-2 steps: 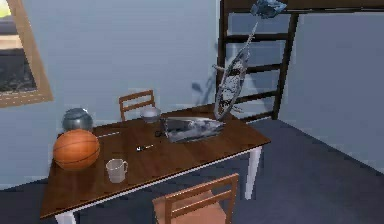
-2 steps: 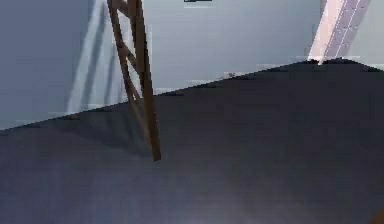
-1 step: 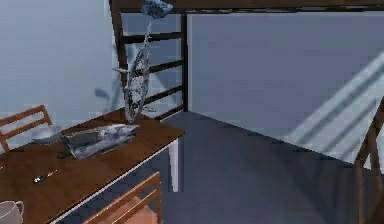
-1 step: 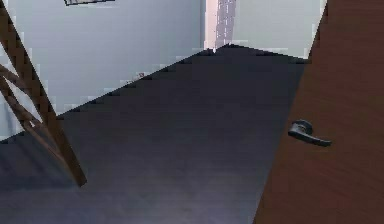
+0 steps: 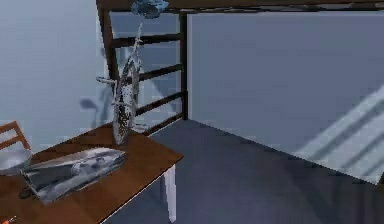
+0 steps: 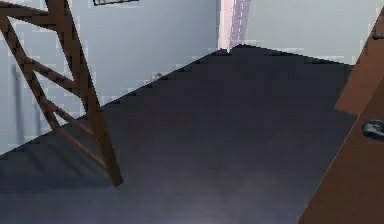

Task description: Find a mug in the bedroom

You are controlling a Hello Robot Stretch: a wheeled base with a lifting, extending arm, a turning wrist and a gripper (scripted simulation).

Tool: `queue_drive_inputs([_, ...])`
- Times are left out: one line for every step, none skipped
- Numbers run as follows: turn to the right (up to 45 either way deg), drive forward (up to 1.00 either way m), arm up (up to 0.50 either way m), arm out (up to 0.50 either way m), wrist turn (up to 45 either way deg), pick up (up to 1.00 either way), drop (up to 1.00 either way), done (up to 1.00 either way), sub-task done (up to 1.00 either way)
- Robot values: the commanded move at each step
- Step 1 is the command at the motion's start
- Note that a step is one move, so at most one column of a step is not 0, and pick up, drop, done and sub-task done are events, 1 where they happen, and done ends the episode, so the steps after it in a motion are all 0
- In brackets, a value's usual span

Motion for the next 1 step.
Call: queue_drive_inputs([-45.0, 0.00, 0.00, 0.00, 0.0, 0.00, 0.00, 0.00, 0.00])
